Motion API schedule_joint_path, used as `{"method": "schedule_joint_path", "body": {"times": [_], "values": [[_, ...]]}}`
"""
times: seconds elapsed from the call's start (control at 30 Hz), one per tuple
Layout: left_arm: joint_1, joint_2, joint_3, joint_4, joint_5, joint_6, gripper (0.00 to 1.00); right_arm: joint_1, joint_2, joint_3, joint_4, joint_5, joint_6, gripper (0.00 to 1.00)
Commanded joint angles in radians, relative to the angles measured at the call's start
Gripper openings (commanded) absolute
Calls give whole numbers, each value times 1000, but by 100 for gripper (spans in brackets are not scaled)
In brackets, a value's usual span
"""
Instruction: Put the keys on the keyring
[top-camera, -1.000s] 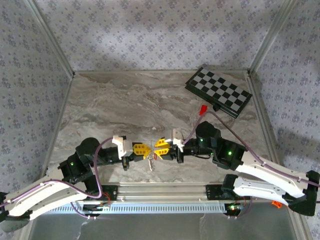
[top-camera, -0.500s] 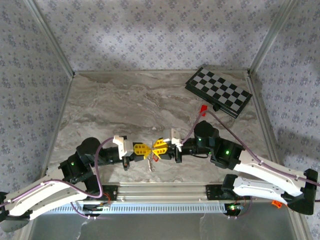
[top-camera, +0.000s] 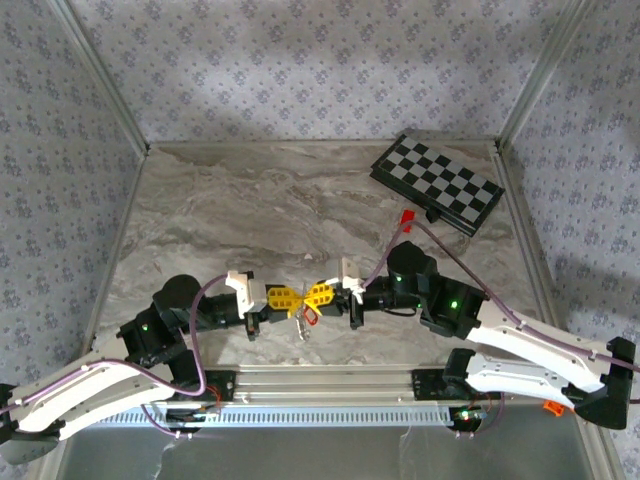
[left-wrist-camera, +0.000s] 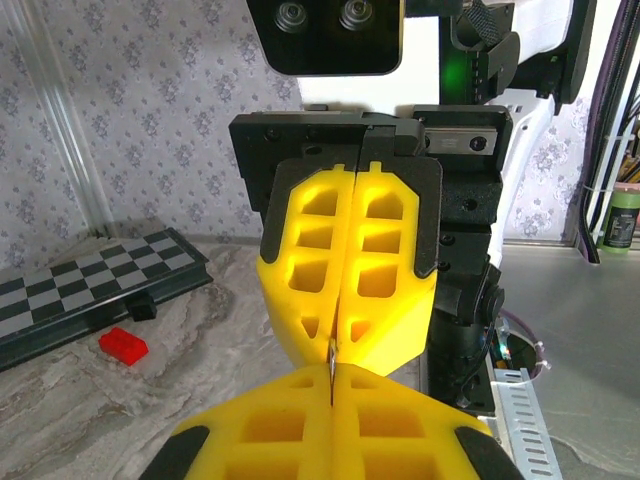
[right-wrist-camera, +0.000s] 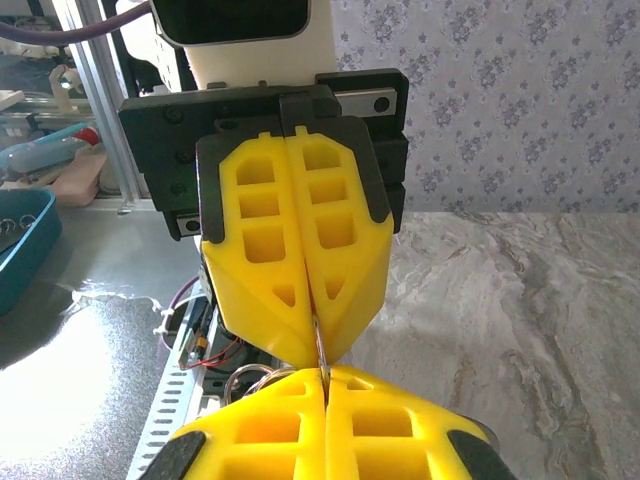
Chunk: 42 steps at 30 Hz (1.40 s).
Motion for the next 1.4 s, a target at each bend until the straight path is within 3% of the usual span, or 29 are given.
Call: {"method": "schedule_joint_path", "body": {"times": [0.0, 0.07, 0.23, 0.37, 0.7, 0.87, 1.37], "values": [[2, 0, 20, 3, -5, -3, 0, 9, 7, 50, -48, 22, -7, 0], [2, 2, 34, -30, -25, 1, 3, 10, 5, 62, -79, 32, -18, 0], [2, 27, 96, -167, -107, 25, 27, 16, 23, 139, -249, 96, -68, 0], [2, 62, 156, -288, -156, 50, 32, 36, 42, 211, -399, 183, -110, 0], [0, 117, 194, -284, -34, 67, 32, 48, 146, 399, -683, 226, -185, 0], [-1, 149, 190, -267, 21, 75, 31, 48, 160, 422, -711, 177, -190, 0], [0, 167, 185, -226, 25, 86, 19, 46, 197, 449, -729, 108, -208, 0]]}}
